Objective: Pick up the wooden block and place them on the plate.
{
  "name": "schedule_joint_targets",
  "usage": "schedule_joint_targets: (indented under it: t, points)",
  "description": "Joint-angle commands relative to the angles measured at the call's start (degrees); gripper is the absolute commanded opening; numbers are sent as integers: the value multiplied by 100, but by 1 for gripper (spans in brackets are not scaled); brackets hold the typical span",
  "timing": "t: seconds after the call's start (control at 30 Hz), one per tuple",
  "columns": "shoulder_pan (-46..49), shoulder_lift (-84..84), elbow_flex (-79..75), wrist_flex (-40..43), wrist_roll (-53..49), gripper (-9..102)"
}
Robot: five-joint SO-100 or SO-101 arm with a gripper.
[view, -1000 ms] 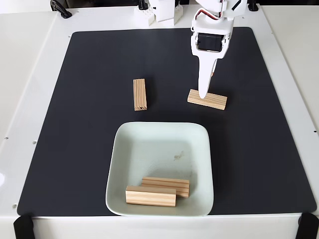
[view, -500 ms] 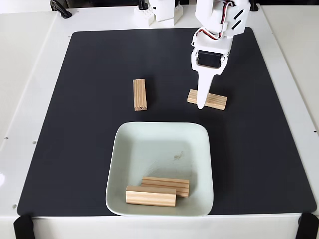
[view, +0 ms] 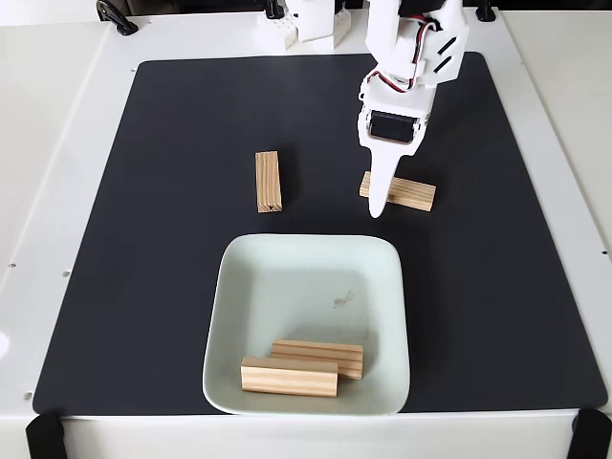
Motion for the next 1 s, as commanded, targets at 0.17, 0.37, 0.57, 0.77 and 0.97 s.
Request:
schedule_joint_targets:
  t: [0.17, 0.37, 0.57, 0.77, 0.97]
  points:
    - [-9, -211, -721, -9, -141, 35]
    - [-18, -220, -668, -18, -149, 35]
    - [-44, -229, -650, -35, -325, 35]
    - [-44, -404, -721, -35, -325, 35]
    - [-18, -501, -729, -44, -343, 35]
